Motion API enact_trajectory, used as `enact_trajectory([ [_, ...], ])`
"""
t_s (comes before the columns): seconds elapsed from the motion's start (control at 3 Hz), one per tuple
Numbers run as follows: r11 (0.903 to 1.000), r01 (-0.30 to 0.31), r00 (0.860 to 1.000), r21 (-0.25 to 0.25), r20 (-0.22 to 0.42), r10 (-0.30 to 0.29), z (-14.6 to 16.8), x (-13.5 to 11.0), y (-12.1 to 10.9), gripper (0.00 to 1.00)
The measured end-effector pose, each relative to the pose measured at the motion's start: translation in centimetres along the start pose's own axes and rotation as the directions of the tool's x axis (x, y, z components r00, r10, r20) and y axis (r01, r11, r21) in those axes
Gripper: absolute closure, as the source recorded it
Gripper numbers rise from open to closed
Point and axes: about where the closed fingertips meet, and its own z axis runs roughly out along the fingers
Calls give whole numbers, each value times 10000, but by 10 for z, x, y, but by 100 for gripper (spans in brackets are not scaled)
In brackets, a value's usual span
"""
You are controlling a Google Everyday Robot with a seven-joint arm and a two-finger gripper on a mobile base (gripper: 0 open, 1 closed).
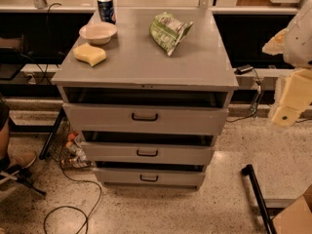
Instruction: Open top drawer
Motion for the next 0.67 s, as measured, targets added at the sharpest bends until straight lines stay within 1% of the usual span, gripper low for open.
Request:
enact_trajectory([
  [0.33,10000,0,10000,0,-4,0,0,0,0,0],
  [0.67,10000,38,9994,0,-343,-38,-1,4,3,0],
])
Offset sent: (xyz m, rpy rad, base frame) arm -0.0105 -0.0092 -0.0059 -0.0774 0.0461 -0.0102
